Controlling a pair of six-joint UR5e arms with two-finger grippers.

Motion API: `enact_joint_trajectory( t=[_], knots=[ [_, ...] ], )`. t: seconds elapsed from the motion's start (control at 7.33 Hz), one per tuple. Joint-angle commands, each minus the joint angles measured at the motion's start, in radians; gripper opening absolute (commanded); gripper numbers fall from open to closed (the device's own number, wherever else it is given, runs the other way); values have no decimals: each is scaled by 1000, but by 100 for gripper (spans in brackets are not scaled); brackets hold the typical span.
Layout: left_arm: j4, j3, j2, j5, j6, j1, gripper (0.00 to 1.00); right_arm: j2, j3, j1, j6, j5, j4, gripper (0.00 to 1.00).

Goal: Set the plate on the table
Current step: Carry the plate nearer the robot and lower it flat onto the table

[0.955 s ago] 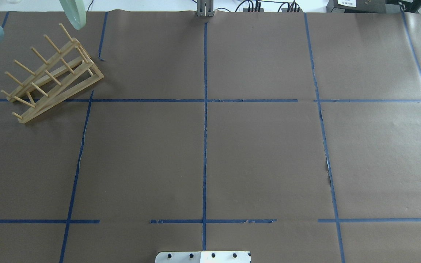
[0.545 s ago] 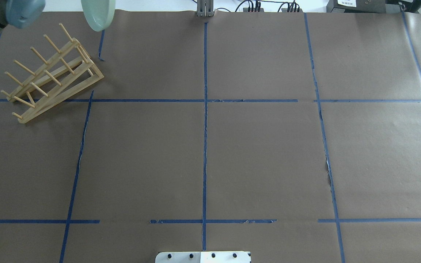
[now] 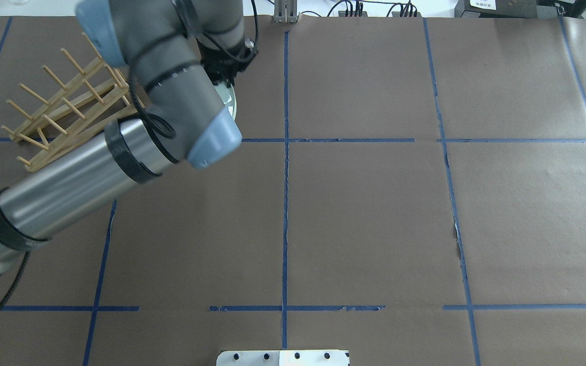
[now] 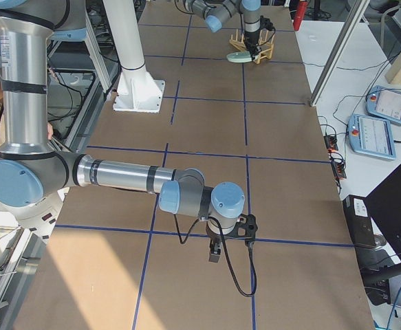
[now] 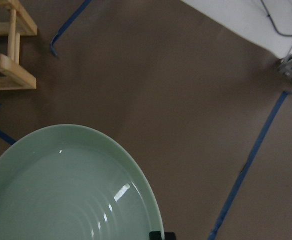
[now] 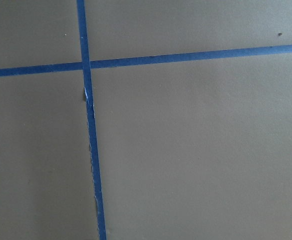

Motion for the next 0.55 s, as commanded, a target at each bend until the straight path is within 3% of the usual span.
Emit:
enact_joint_trajectory(
  t=[0.0,0.41],
  knots=[
    [72,57,20,92,9,146,0,0,0,0,0,0,0,100],
    [69,57,89,114,4,209,0,0,0,0,0,0,0,100]
  ],
)
